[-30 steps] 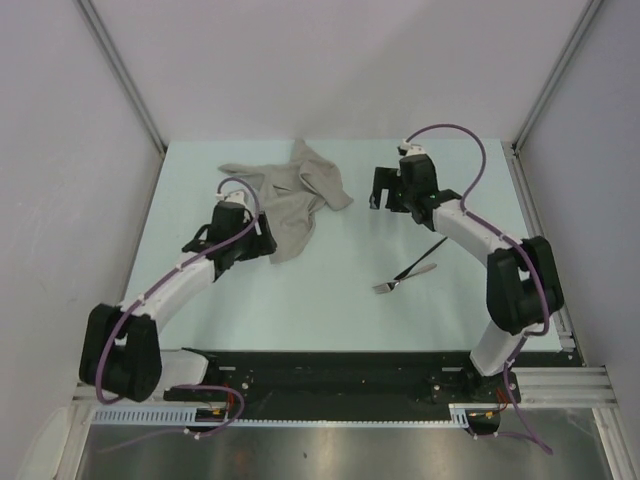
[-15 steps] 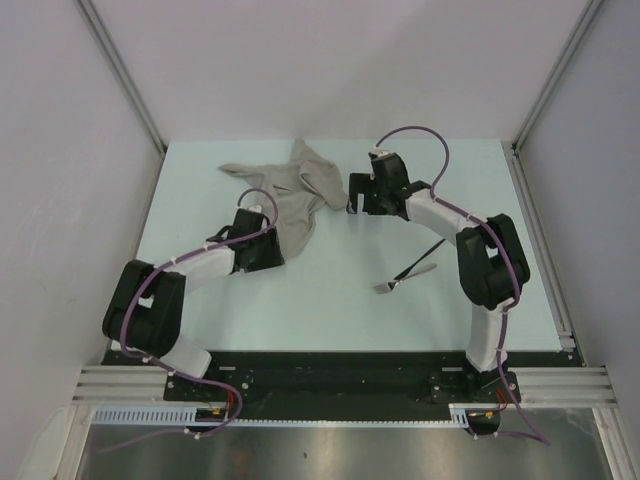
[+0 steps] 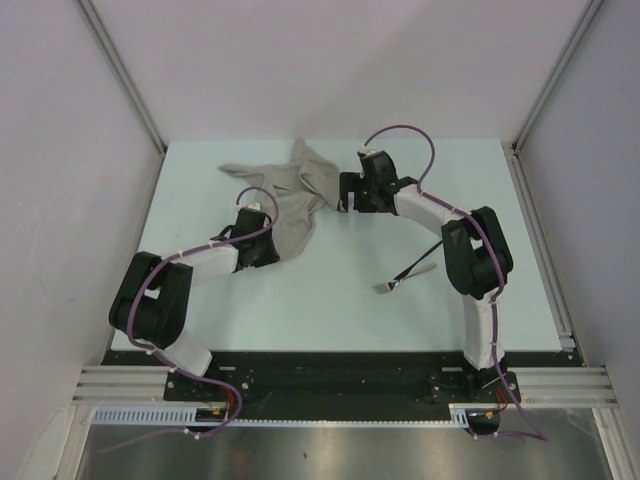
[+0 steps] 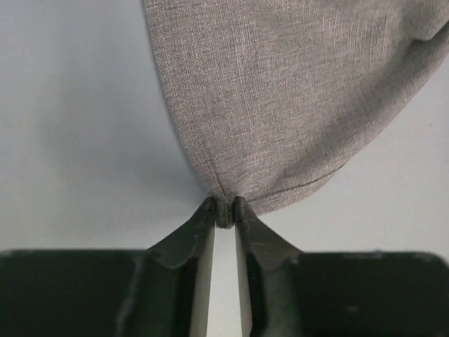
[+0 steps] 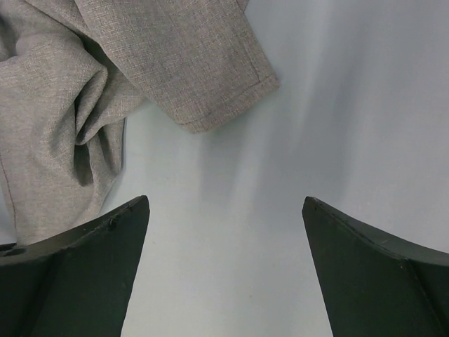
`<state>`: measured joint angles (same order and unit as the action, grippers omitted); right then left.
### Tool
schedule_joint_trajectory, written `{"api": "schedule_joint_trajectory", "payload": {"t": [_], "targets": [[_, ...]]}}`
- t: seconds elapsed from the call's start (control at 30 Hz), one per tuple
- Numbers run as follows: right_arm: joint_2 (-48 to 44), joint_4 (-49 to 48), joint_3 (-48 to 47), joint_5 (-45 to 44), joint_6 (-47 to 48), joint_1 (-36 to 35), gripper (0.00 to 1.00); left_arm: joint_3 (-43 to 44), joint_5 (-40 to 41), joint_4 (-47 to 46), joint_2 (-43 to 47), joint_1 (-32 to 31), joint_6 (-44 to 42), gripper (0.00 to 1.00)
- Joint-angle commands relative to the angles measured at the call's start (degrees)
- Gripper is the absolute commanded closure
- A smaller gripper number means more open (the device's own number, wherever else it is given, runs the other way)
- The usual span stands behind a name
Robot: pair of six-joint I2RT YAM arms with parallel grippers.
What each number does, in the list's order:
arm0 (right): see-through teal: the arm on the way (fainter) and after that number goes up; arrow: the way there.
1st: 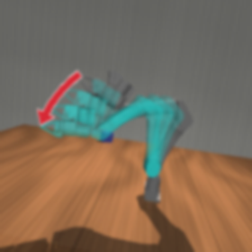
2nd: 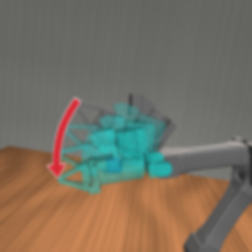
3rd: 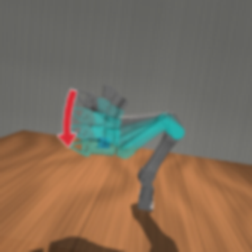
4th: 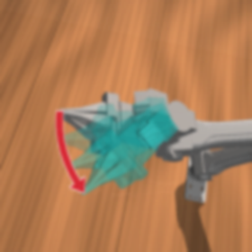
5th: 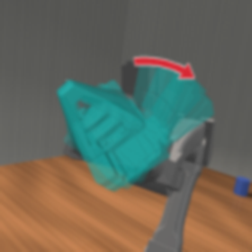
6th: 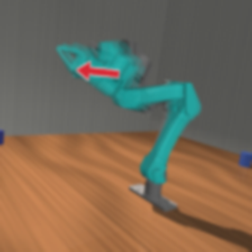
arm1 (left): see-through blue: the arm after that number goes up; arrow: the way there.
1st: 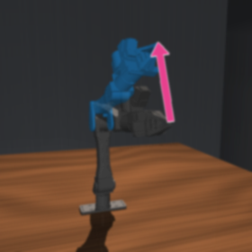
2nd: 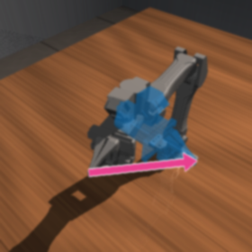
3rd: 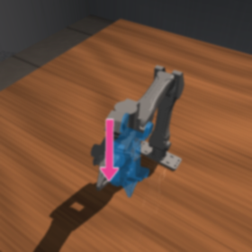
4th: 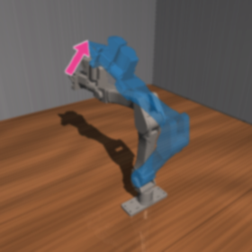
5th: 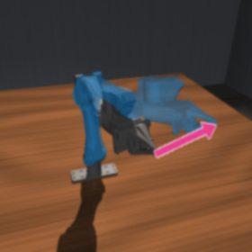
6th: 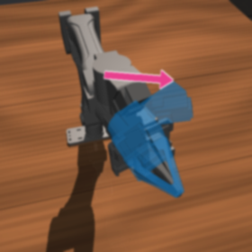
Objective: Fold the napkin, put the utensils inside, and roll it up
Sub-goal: Flatten the napkin out
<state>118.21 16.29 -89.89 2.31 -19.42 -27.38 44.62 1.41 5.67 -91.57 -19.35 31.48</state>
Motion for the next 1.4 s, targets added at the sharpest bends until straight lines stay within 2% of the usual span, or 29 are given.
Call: {"api": "schedule_joint_trajectory", "payload": {"t": [0.0, 0.03, 0.07, 0.2, 0.43, 0.77, 0.87, 0.97, 1.0, 1.07, 1.1, 1.13, 1.23, 1.37], "targets": [[3.77, 1.81, -5.90, -0.72, 1.22, -0.31, 0.04, -1.20, 1.14, -0.31, -0.81, 0.28, 1.65, 0.86], [4.74, 2.33, -7.22, -1.07, 1.49, -0.31, 0.05, -1.55, 1.05, -0.83, -0.28, 0.80, 1.91, 0.98], [6.75, 3.47, -9.76, -1.77, 1.93, -0.31, 0.07, -2.34, 0.88, -1.36, 0.33, 1.16, 2.26, 0.99], [11.93, 6.64, -17.24, -4.23, 3.07, -0.40, 0.14, -4.01, -0.26, -3.03, 5.42, 3.35, 3.40, 1.00], [18.98, 12.61, -26.47, -8.54, 3.51, -0.22, 0.39, -5.42, -0.97, -2.25, 9.56, 5.64, 2.97, 1.00], [21.35, 11.74, -26.65, -8.63, 3.42, -0.57, 0.44, -6.13, -2.90, -2.07, 10.53, 6.61, 2.27, 1.00], [22.93, 13.14, -29.20, -8.72, 4.04, -0.57, 0.50, -6.04, -2.99, -1.81, 10.71, 6.79, 2.00, 1.00], [23.29, 14.73, -29.65, -8.81, 4.74, -0.66, 0.60, -6.21, -2.90, -1.80, 11.15, 7.05, 2.00, 1.00], [23.12, 14.82, -29.47, -8.55, 4.92, -0.66, 0.69, -6.30, -2.90, -1.89, 11.24, 7.05, 2.00, 0.99], [22.94, 14.64, -28.86, -8.02, 5.44, -0.66, 0.79, -6.21, -2.90, -1.98, 11.33, 7.22, 2.09, 1.00], [22.85, 14.64, -28.77, -7.76, 5.53, -0.57, 0.92, -6.21, -3.08, -2.15, 11.33, 7.31, 2.26, 1.00], [22.85, 14.82, -28.85, -7.41, 5.53, -0.66, 1.00, -5.69, -3.25, -2.07, 11.41, 7.40, 2.27, 1.00], [21.01, 14.73, -28.85, -7.14, 4.92, -0.14, 1.00, -4.02, -3.69, -0.93, 13.34, 8.98, 2.09, 1.00], [13.99, 13.94, -27.36, -7.23, 4.39, 3.45, 1.00, -0.33, -5.01, 2.40, 20.28, 15.81, 1.22, 1.00]]}}
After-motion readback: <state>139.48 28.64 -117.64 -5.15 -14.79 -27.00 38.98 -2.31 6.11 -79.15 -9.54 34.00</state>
